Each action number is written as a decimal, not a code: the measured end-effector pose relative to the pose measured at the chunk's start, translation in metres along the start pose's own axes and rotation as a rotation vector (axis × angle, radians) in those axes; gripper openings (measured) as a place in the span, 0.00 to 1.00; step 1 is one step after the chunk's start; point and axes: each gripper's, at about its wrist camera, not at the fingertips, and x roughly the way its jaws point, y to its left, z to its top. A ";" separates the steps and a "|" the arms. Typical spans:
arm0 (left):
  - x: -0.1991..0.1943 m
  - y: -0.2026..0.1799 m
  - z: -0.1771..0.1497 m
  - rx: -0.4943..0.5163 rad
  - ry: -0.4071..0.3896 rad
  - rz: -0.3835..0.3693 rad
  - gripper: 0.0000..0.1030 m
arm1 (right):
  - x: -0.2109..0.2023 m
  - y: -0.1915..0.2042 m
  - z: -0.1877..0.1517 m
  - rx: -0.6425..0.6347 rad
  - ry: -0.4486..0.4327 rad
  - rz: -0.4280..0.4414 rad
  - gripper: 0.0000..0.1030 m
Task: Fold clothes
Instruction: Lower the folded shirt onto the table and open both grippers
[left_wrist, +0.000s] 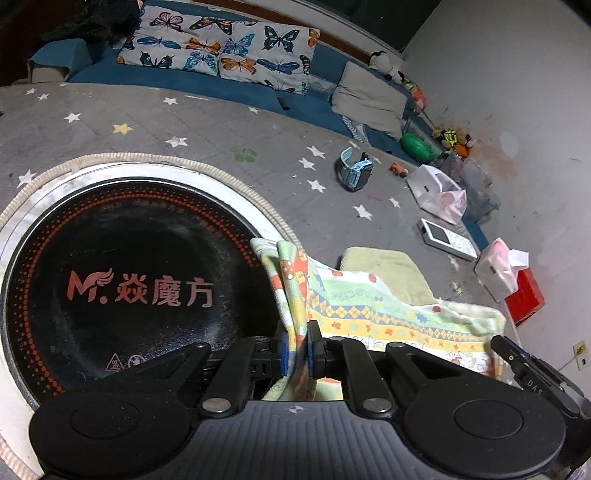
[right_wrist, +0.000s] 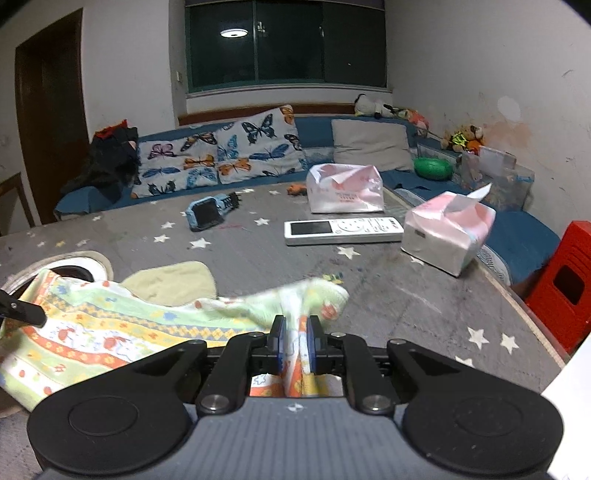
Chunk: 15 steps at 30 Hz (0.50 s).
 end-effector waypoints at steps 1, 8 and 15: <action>0.000 0.000 -0.001 0.000 0.001 0.003 0.11 | 0.000 -0.001 -0.001 0.002 0.004 -0.001 0.12; -0.002 -0.002 -0.004 0.024 0.000 0.041 0.26 | -0.002 0.003 -0.007 -0.013 0.025 0.014 0.21; -0.007 0.000 -0.011 0.044 -0.001 0.070 0.41 | -0.012 0.032 -0.017 -0.070 0.034 0.089 0.41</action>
